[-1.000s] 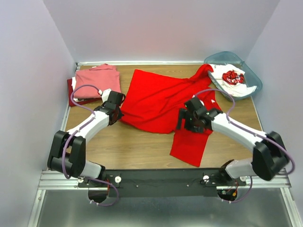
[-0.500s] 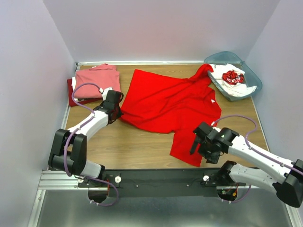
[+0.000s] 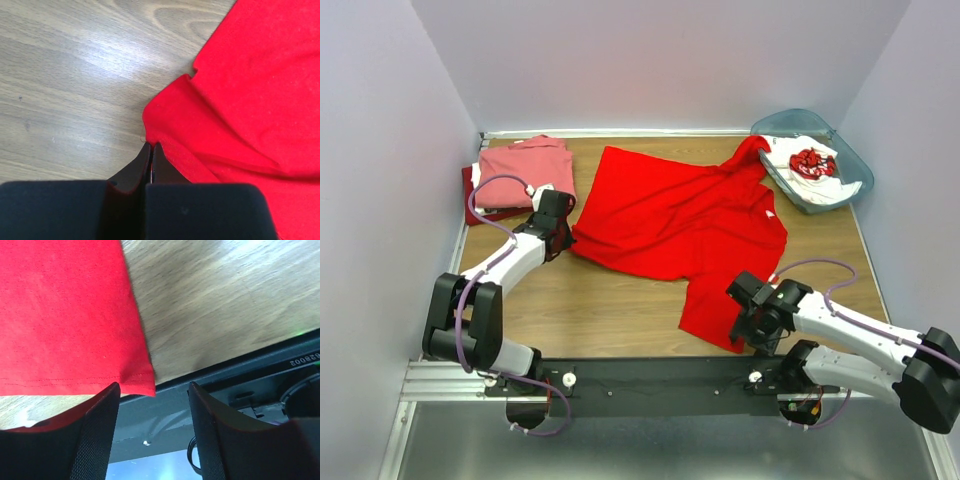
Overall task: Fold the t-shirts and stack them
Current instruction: Fold the tshirt
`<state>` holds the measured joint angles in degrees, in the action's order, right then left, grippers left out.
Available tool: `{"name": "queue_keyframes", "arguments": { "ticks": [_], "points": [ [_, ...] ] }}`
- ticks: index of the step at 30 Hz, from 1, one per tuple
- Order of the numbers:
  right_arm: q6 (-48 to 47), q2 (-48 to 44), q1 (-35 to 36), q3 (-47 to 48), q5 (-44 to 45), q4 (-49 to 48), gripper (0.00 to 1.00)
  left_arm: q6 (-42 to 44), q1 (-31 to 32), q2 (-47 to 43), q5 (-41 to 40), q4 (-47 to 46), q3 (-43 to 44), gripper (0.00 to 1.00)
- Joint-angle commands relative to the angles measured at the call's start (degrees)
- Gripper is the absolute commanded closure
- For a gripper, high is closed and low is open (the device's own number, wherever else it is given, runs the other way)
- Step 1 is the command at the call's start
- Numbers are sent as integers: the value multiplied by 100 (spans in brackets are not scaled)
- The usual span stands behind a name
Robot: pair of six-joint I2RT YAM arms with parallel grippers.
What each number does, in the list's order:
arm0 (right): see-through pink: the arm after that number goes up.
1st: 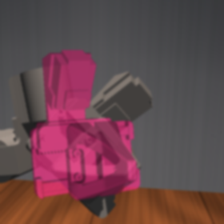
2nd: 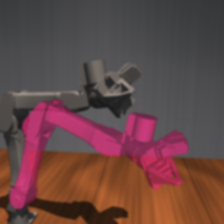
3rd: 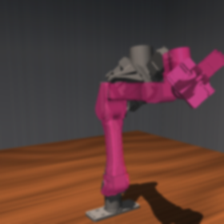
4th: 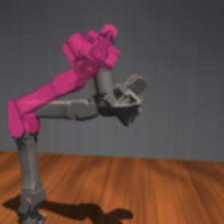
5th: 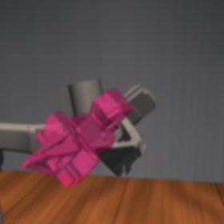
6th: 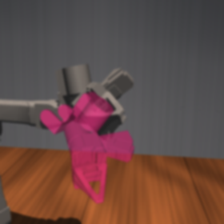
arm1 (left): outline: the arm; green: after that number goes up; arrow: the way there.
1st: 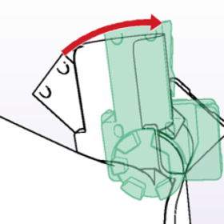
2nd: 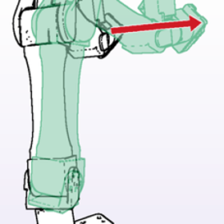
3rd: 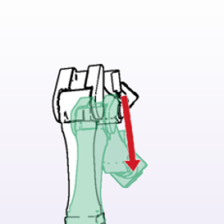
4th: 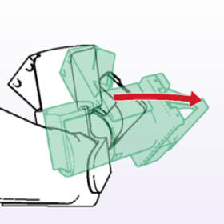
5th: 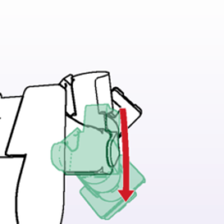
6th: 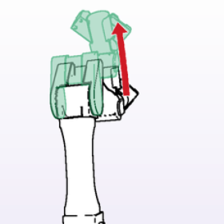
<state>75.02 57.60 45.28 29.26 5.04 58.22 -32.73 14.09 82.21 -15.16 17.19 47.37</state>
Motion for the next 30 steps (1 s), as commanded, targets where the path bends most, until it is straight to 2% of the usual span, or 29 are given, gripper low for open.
{"name": "queue_keyframes", "arguments": {
  "ticks": [1, 14, 17, 20, 22, 30],
  "points": [
    [100, 31, 34, -122, -99, -293, 37, 127, -64, 84, 83, 4, 105, 100],
    [118, 225, 25, -517, -196, -803, 61, 153, -82, 190, 206, 65, 88, 100],
    [118, 321, 25, -517, -205, -873, 74, 170, -90, 146, 241, 74, 70, 100],
    [30, 365, 34, -465, -231, -882, 92, 197, -99, 111, 224, 126, 105, 100],
    [-14, 348, 25, -333, -223, -786, 99, 197, -108, 58, 215, 179, 132, 100],
    [47, -56, 25, 484, -64, 399, 99, 127, -161, -337, 241, 469, 35, 100]
  ]
}}
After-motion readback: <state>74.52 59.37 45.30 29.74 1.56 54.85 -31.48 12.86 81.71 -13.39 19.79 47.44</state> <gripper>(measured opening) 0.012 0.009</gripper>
